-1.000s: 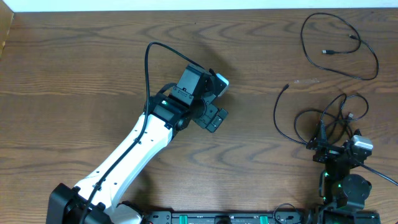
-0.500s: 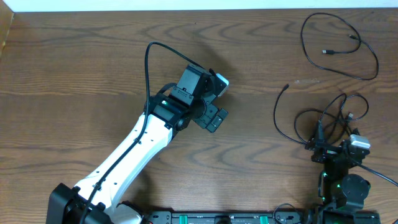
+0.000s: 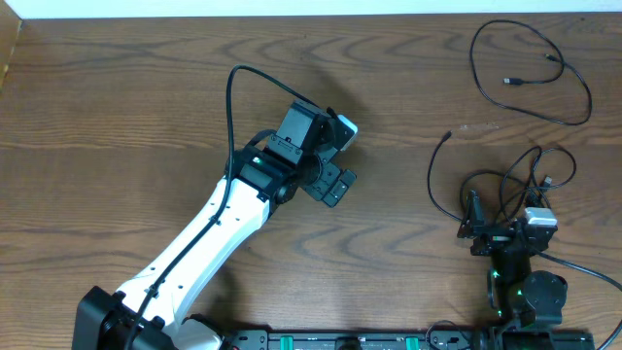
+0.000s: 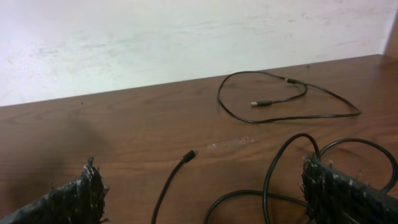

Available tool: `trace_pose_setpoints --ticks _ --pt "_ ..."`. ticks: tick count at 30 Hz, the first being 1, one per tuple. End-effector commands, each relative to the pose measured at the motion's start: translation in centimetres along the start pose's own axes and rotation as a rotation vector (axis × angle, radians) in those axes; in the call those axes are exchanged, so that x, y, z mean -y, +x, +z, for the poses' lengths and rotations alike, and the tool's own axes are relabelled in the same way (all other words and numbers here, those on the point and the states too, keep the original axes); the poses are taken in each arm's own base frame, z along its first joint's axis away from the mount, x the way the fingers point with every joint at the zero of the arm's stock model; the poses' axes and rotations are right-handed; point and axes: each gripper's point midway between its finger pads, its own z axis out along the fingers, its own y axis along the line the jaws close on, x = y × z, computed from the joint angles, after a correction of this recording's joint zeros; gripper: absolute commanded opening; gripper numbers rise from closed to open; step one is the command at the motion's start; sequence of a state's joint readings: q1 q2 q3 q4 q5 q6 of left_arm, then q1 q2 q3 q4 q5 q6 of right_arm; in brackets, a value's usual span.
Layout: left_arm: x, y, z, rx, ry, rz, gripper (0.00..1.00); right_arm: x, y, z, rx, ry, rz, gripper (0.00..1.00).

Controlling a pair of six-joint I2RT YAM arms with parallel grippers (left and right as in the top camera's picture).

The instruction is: Untangle cables

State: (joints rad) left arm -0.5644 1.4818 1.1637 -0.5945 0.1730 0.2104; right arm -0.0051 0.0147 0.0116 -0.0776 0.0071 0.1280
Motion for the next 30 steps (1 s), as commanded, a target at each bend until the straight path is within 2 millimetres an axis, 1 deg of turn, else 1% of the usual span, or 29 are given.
trace_pose_setpoints --ticks 1,17,27,30 --pt "-0.32 -0.39 -0.15 0.008 -0.012 0.001 0.98 -0.14 0.1 -0.01 0.003 -0.006 -0.011 0.99" --pt "-0.32 -0.39 -0.15 0.008 -0.012 0.001 0.98 -0.12 0.08 -0.01 0.004 -0.005 -0.017 0.99" --pt "-0.32 -0.38 -0.15 0.007 -0.012 0.001 0.98 -0.47 0.14 -0.02 0.002 -0.02 -0.016 0.99" --pt "-0.32 -0.39 -0.15 0.008 -0.012 0.001 0.98 -0.6 0.17 -0.02 0.001 -0.027 -0.073 0.99"
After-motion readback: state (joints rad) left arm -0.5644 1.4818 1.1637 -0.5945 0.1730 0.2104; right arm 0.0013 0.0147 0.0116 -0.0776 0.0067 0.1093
